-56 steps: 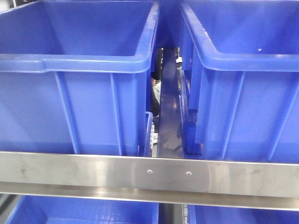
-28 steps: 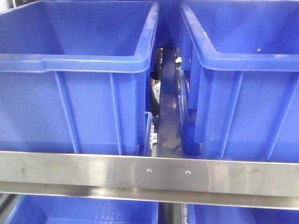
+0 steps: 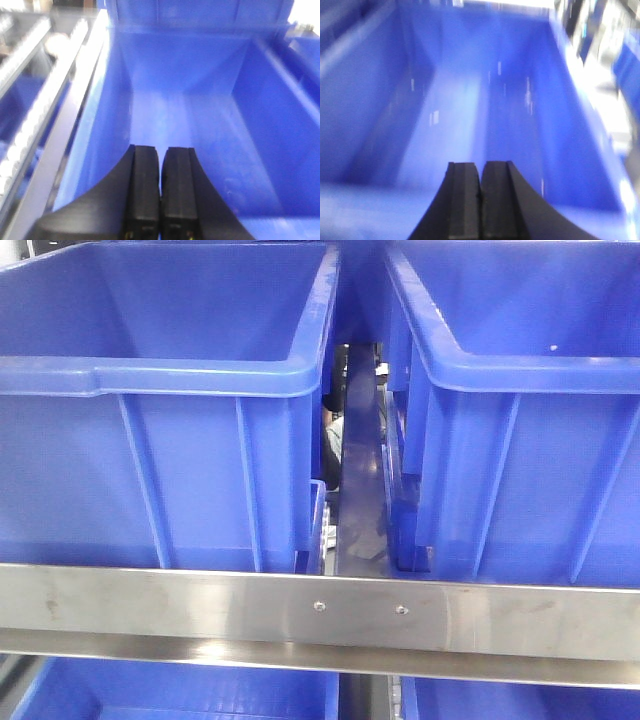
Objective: Sort and place red and blue blocks on shelf
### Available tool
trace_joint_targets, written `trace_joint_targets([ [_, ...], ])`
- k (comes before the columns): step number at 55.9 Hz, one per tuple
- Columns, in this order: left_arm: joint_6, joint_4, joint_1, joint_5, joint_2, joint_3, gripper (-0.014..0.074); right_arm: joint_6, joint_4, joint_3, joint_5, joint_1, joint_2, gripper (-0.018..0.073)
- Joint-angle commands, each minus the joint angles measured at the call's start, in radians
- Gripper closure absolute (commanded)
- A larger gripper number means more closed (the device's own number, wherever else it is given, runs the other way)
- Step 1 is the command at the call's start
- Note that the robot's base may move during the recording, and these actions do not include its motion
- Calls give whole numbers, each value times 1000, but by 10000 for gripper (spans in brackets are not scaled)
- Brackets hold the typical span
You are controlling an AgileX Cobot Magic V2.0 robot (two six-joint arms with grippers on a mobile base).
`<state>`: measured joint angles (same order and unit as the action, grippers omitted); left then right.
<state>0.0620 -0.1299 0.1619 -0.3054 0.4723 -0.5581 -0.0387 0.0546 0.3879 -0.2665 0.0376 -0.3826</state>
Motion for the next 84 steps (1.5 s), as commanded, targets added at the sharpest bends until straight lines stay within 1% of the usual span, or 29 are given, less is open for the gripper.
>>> trace_joint_targets([
  [1, -4, 3, -1, 66, -61, 18, 510, 0, -26, 30, 18, 0, 27, 501],
  [10, -4, 76, -1, 74, -179, 96, 510, 0, -101, 30, -29, 0, 64, 502],
  [17, -7, 59, -2, 63, -256, 120, 510, 0, -123, 30, -35, 0, 102, 502],
  [24, -7, 59, -4, 9, -309, 125, 510, 0, -123, 30, -38, 0, 151, 502],
  [32, -7, 61, -6, -3, -314, 125, 510, 1, -118, 30, -37, 0, 183, 502],
  [79, -7, 61, -6, -6, -314, 125, 517, 1, -116, 16, -30, 0, 188, 502],
  [84, -7, 61, -6, -6, -314, 125, 517, 1, -117, -21, -27, -33, 210, 502],
])
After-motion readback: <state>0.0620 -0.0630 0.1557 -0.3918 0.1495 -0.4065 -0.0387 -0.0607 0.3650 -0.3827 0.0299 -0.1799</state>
